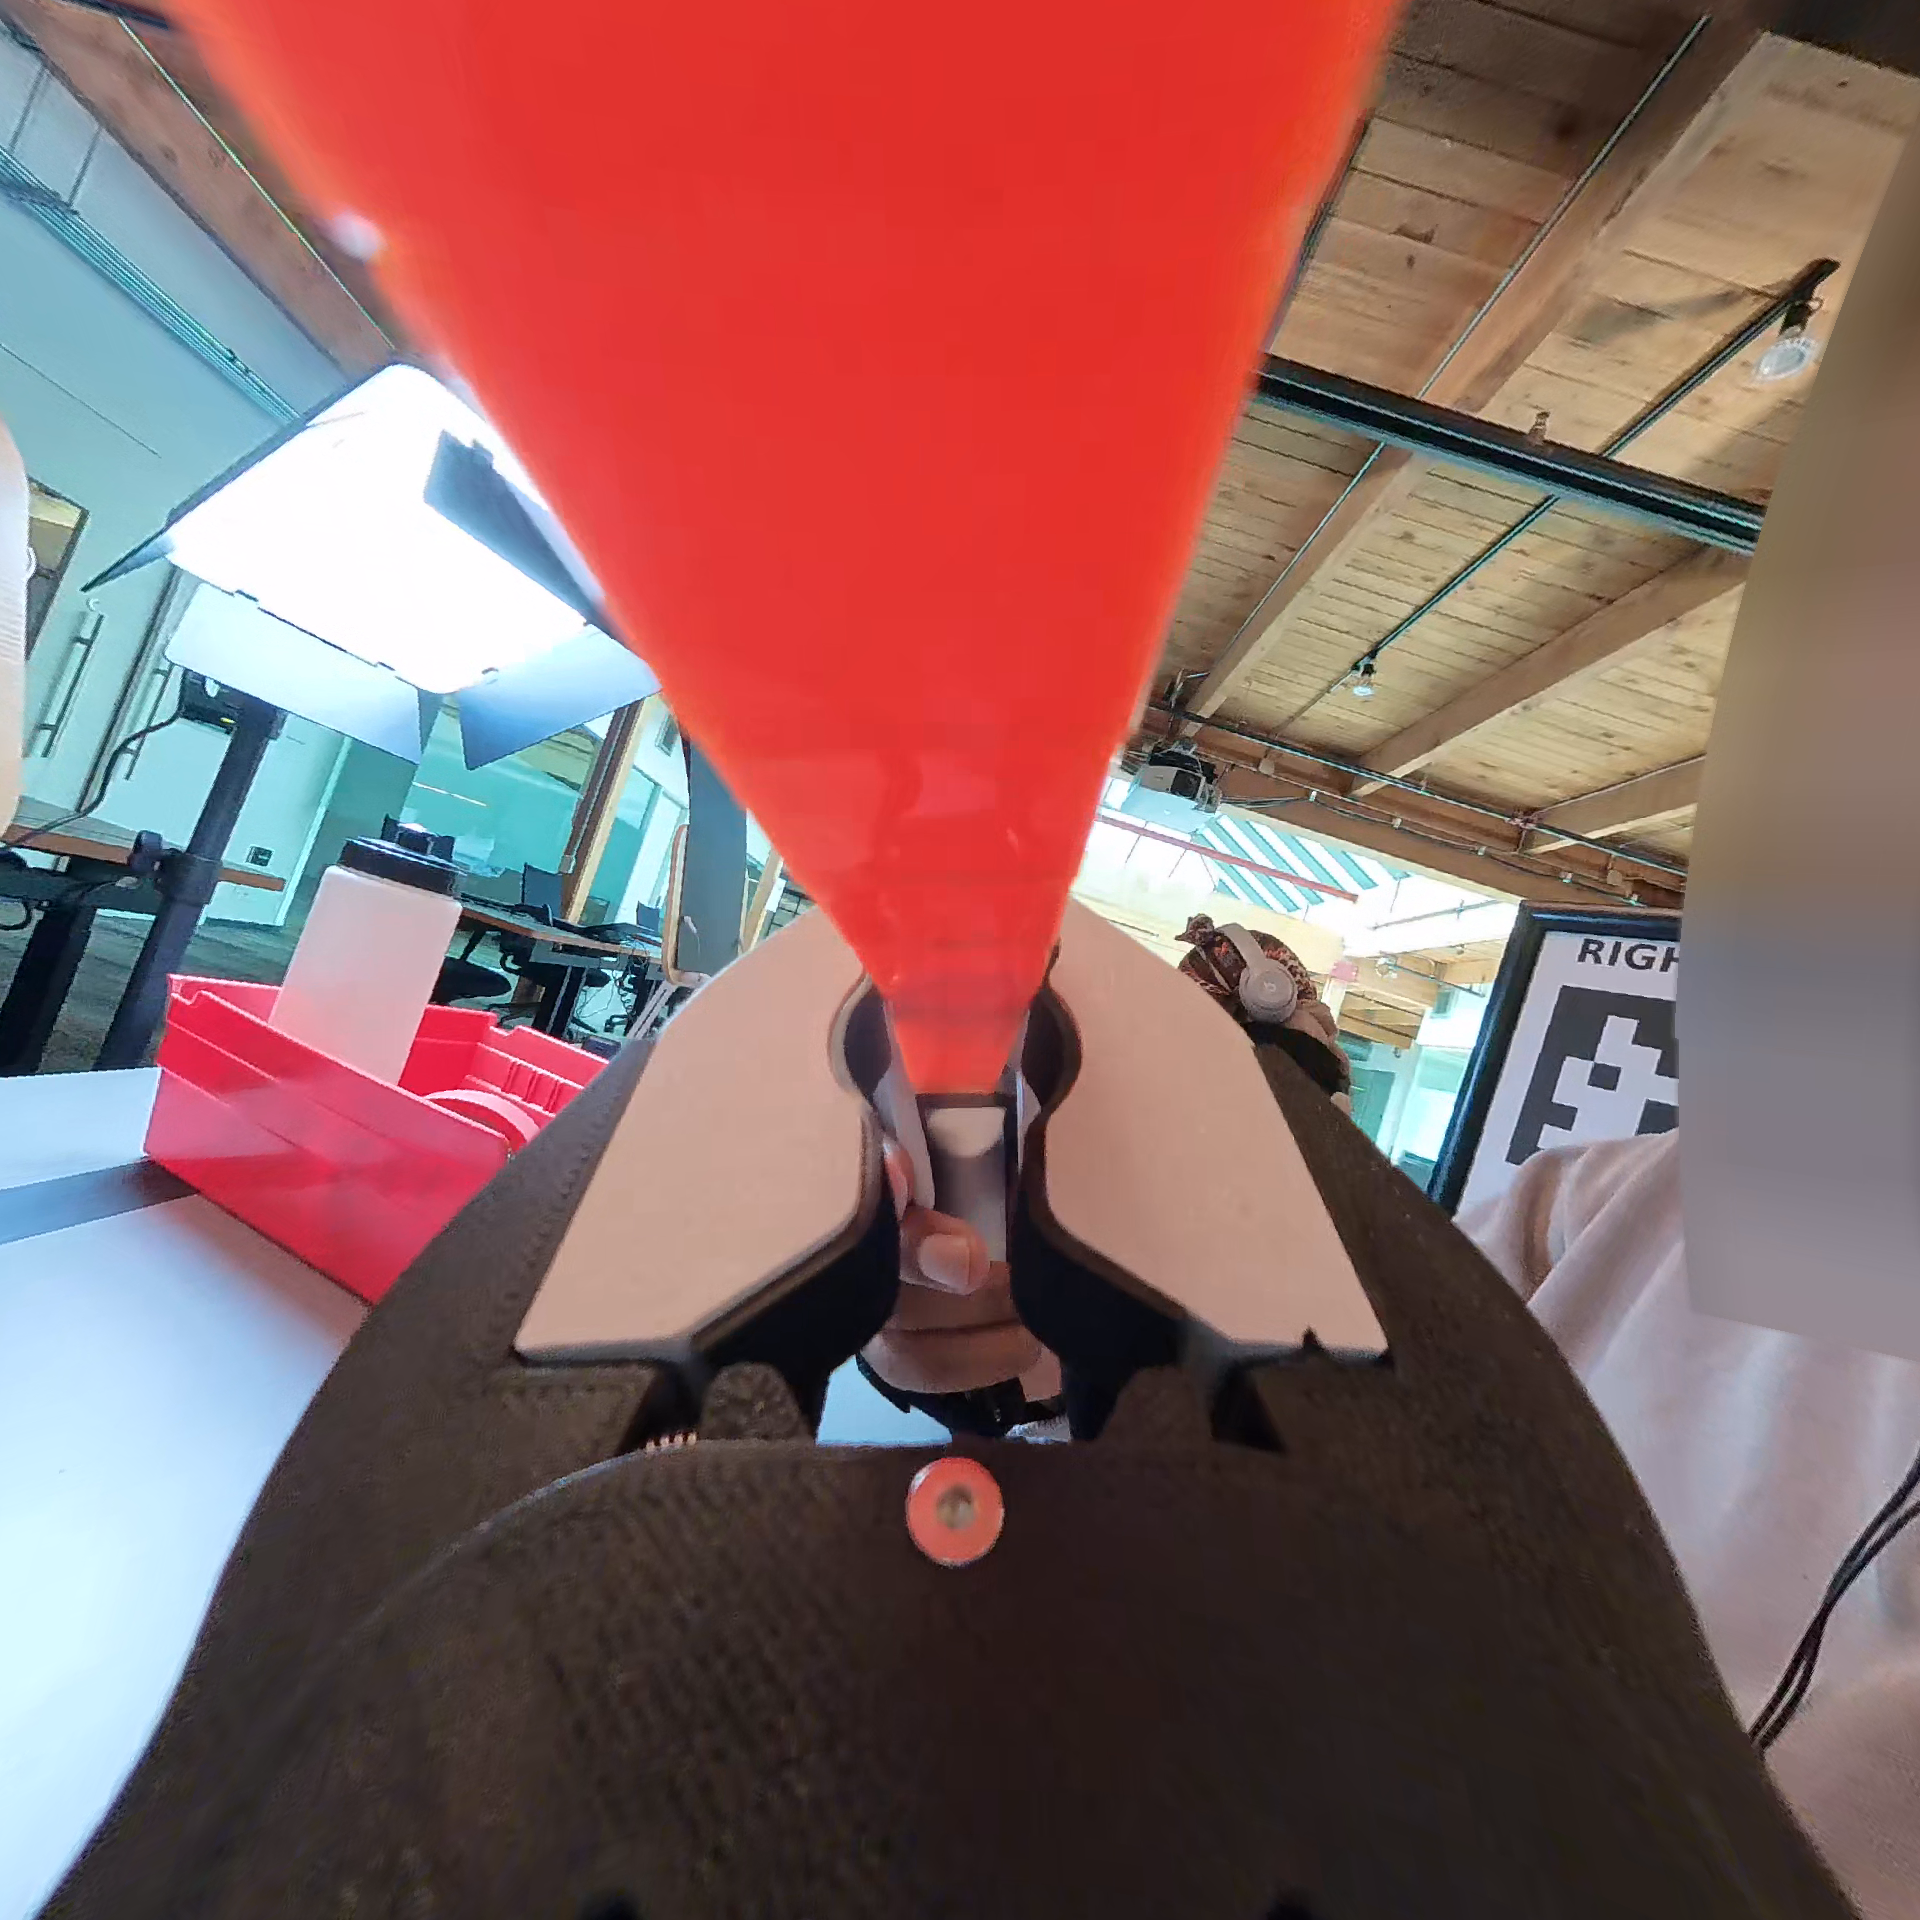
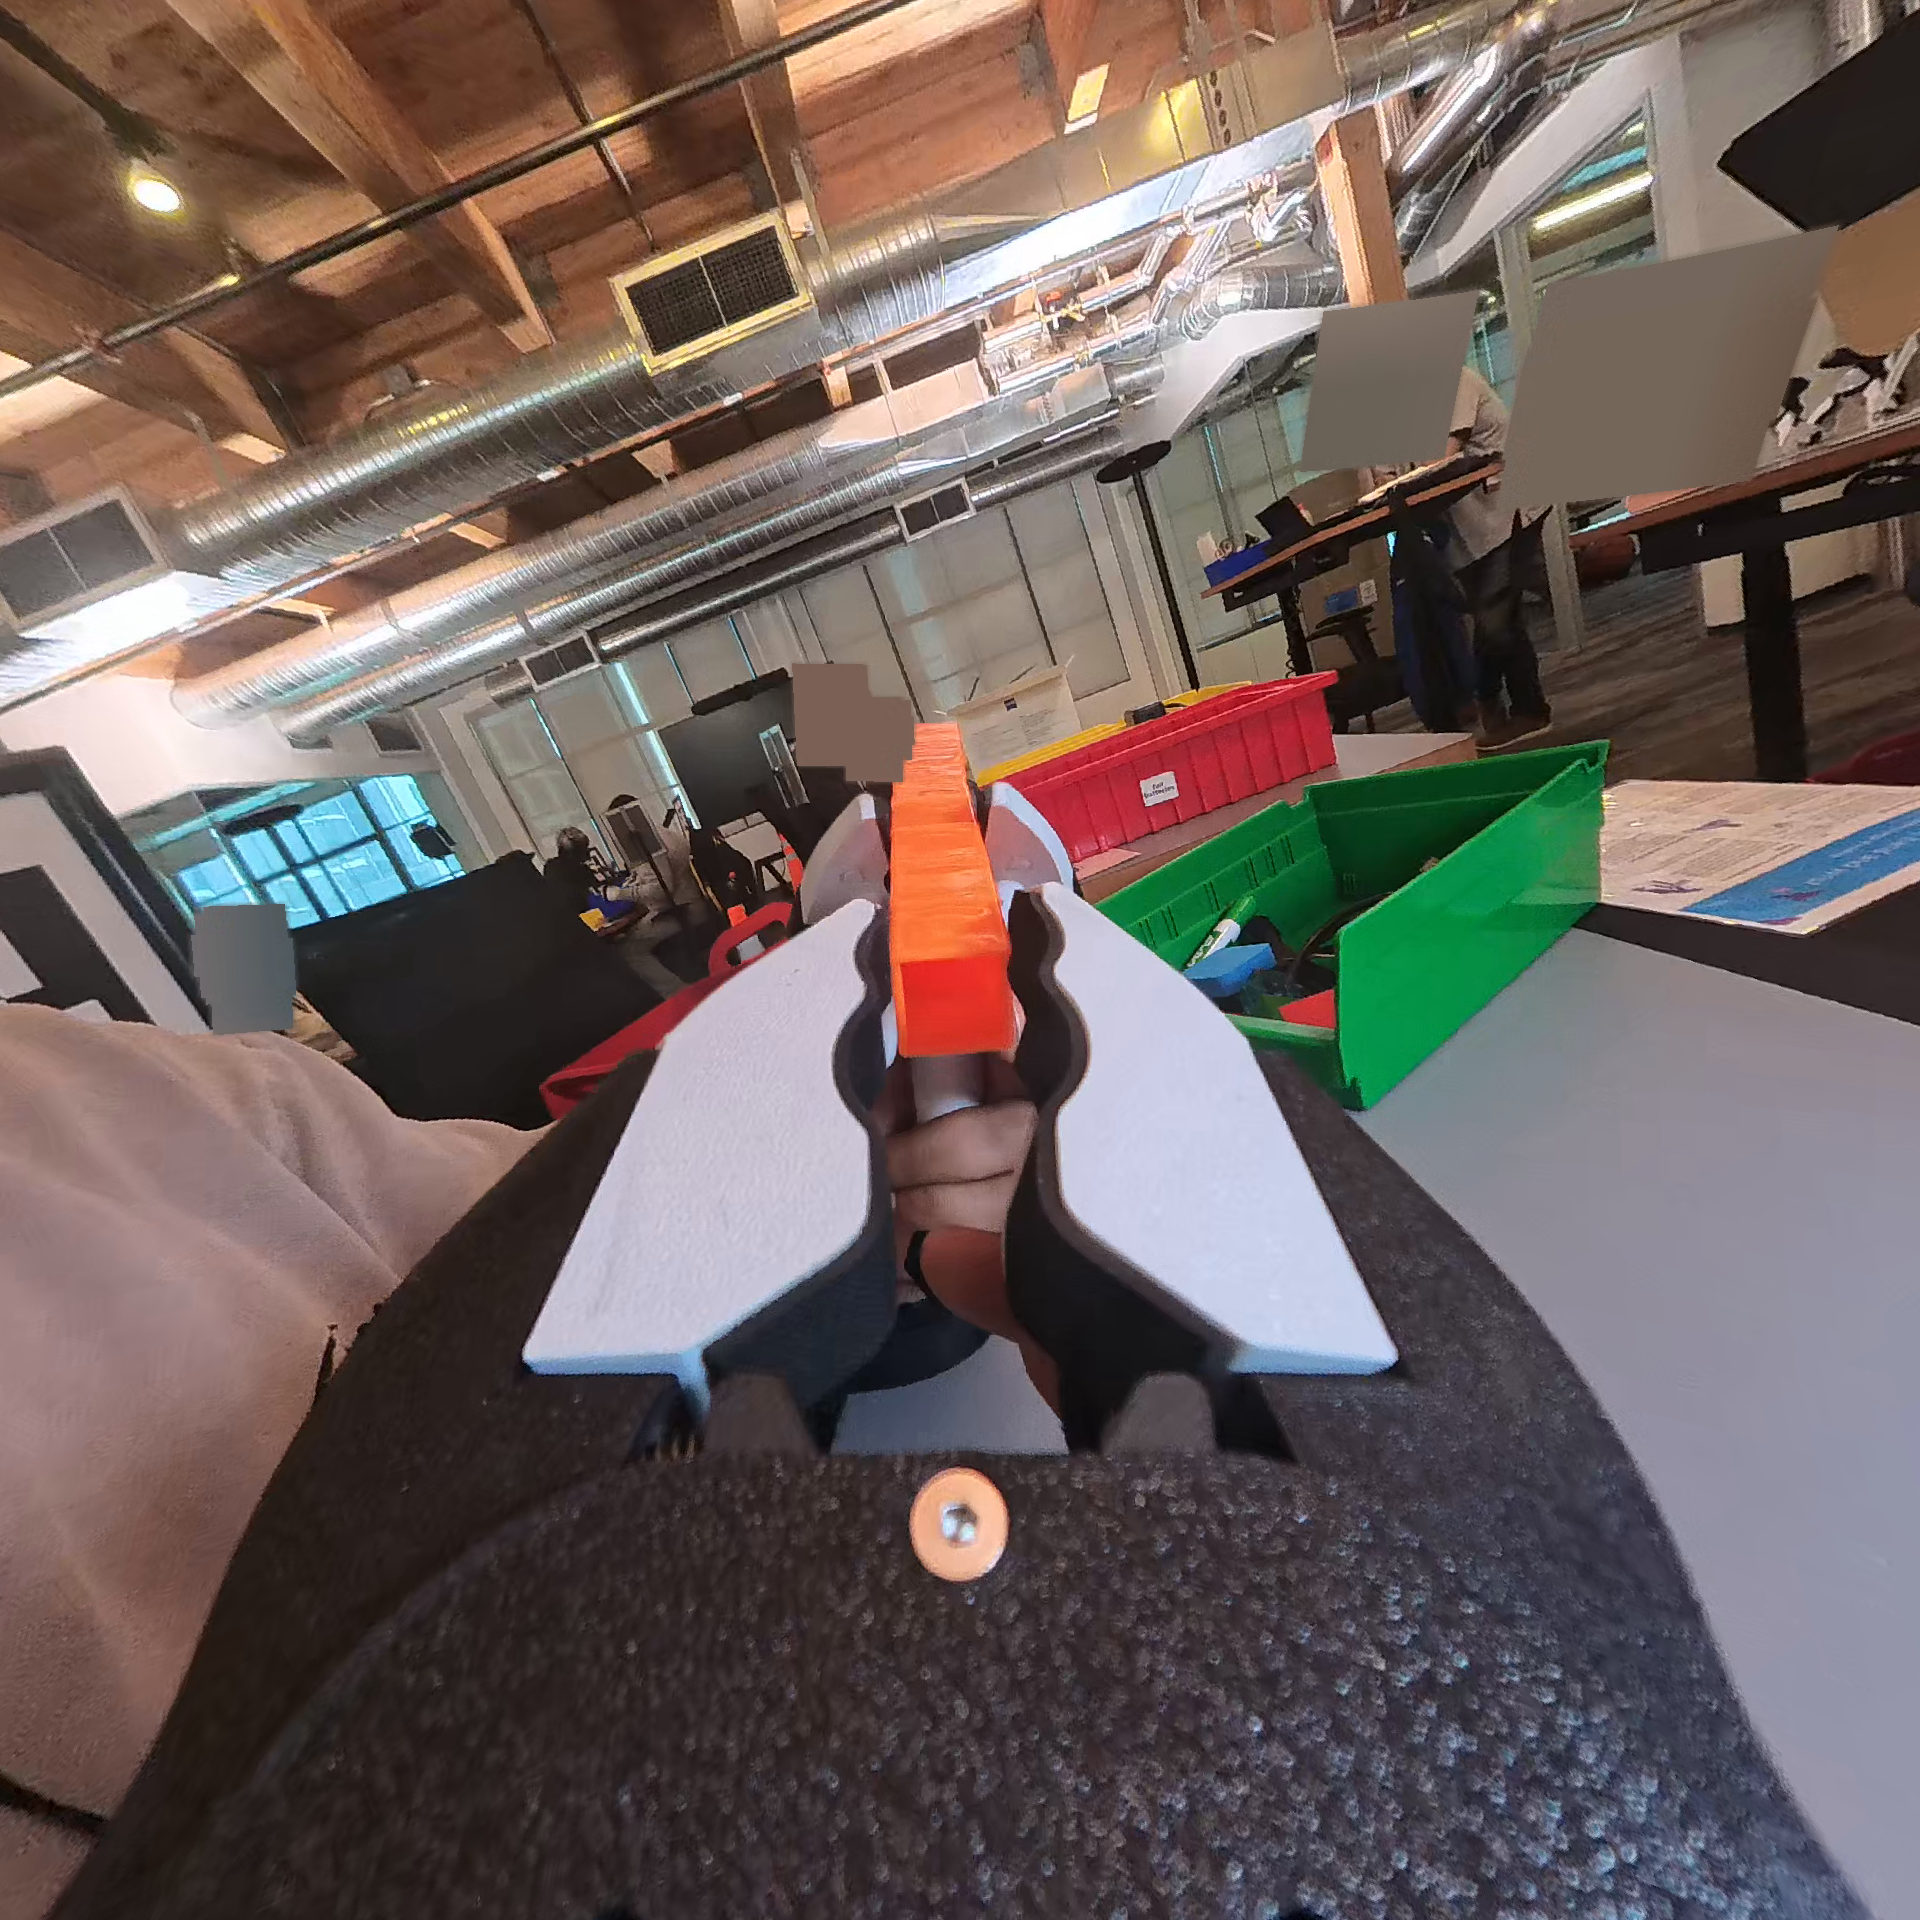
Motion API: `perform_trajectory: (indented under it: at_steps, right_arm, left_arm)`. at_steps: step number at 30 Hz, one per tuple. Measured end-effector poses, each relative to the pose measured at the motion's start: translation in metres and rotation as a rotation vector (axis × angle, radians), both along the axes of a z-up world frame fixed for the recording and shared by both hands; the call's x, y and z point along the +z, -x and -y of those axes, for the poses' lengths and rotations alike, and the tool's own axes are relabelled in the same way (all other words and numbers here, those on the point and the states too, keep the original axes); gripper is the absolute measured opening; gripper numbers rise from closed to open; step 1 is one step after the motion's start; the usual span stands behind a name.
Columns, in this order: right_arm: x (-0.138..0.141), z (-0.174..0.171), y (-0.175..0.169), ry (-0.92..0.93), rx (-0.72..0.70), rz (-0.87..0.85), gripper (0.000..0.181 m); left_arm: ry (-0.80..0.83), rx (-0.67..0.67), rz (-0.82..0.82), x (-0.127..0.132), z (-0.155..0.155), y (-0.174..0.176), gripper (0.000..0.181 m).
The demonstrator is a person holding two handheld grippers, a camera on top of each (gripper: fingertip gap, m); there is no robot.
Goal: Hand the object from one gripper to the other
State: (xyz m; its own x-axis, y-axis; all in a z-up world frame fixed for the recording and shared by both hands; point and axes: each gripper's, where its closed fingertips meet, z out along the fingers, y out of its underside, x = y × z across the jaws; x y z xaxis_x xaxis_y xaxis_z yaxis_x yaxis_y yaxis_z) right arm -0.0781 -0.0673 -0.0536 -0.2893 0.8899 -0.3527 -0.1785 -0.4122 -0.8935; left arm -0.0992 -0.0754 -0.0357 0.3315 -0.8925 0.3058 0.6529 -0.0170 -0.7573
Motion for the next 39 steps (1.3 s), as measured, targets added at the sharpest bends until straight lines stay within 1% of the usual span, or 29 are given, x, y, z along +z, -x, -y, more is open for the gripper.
perform_trajectory:
  at_steps: [5, 7, 8, 9, 10, 11, 12, 13, 14, 16, 18, 20, 22, 23, 25, 26, 27, 28, 29, 30, 33, 35, 37, 39]
  right_arm:
    - [-0.003, -0.003, 0.001, 0.013, 0.003, 0.003, 0.022]
    - [-0.006, -0.008, 0.004, -0.066, -0.012, 0.069, 0.024]
    - [-0.009, -0.013, 0.004, -0.136, -0.033, 0.134, 0.035]
    - [-0.013, -0.017, 0.002, -0.226, -0.044, 0.201, 0.040]
    - [-0.018, -0.018, -0.002, -0.326, -0.046, 0.273, 0.040]
    - [-0.025, -0.018, -0.006, -0.427, -0.043, 0.351, 0.040]
    - [-0.030, -0.015, -0.010, -0.509, -0.029, 0.412, 0.044]
    - [-0.029, -0.011, -0.013, -0.549, -0.012, 0.434, 0.049]
    - [-0.025, -0.007, -0.014, -0.558, 0.003, 0.435, 0.048]
    - [-0.021, 0.006, -0.014, -0.564, 0.061, 0.456, 0.048]
    - [-0.032, 0.019, -0.011, -0.616, 0.113, 0.523, 0.052]
    - [-0.048, 0.026, -0.005, -0.694, 0.121, 0.577, 0.051]
    - [-0.058, 0.026, -0.002, -0.748, 0.110, 0.594, 0.025]
    - [-0.058, 0.027, -0.002, -0.730, 0.120, 0.598, 0.023]
    - [-0.048, 0.024, -0.005, -0.676, 0.120, 0.564, 0.023]
    - [-0.040, 0.020, -0.008, -0.643, 0.105, 0.534, 0.023]
    - [-0.031, 0.015, -0.012, -0.598, 0.093, 0.509, 0.023]
    - [-0.023, 0.009, -0.017, -0.549, 0.092, 0.487, 0.022]
    - [-0.013, 0.000, -0.024, -0.504, 0.074, 0.471, 0.022]
    - [-0.002, -0.013, -0.031, -0.466, 0.034, 0.456, 0.022]
    - [0.030, -0.067, -0.063, -0.321, -0.119, 0.442, 0.022]
    - [0.043, -0.114, -0.091, -0.222, -0.251, 0.481, 0.022]
    - [0.047, -0.170, -0.124, -0.160, -0.426, 0.563, 0.023]
    - [0.038, -0.223, -0.158, -0.056, -0.543, 0.671, 0.022]
  left_arm:
    - [0.007, 0.016, -0.030, -0.003, -0.003, 0.001, 0.023]
    - [0.003, 0.033, -0.076, -0.003, -0.006, 0.002, 0.023]
    - [-0.001, 0.047, -0.134, -0.005, -0.007, -0.001, 0.023]
    - [-0.006, 0.053, -0.219, -0.010, -0.007, -0.006, 0.022]
    - [-0.002, 0.051, -0.339, -0.020, -0.008, -0.013, 0.023]
    - [0.018, 0.037, -0.481, -0.035, -0.008, -0.020, 0.023]
    - [0.041, 0.017, -0.614, -0.052, -0.008, -0.026, 0.023]
    - [0.064, -0.011, -0.723, -0.069, -0.007, -0.033, 0.023]
    - [0.089, -0.032, -0.809, -0.084, -0.007, -0.039, 0.023]
    - [0.118, -0.053, -0.922, -0.105, -0.008, -0.051, 0.022]
    - [0.123, -0.084, -1.008, -0.117, -0.004, -0.063, 0.022]
    - [0.122, -0.107, -1.082, -0.124, 0.000, -0.071, 0.022]
    - [0.137, -0.133, -1.121, -0.129, 0.002, -0.074, 0.023]
    - [0.137, -0.132, -1.117, -0.129, 0.002, -0.074, 0.022]
    - [0.136, -0.132, -1.029, -0.119, 0.002, -0.073, 0.023]
    - [0.142, -0.124, -0.962, -0.110, 0.000, -0.071, 0.031]
    - [0.144, -0.101, -0.908, -0.101, -0.003, -0.068, 0.048]
    - [0.139, -0.069, -0.874, -0.093, -0.007, -0.062, 0.057]
    - [0.132, -0.037, -0.844, -0.085, -0.010, -0.057, 0.066]
    - [0.126, -0.011, -0.817, -0.078, -0.011, -0.050, 0.068]
    - [0.111, 0.063, -0.775, -0.062, -0.011, -0.029, 0.066]
    - [0.104, 0.117, -0.766, -0.056, -0.011, -0.014, 0.065]
    - [0.108, 0.154, -0.751, -0.051, -0.010, 0.000, 0.064]
    - [0.118, 0.184, -0.725, -0.049, -0.009, 0.013, 0.060]
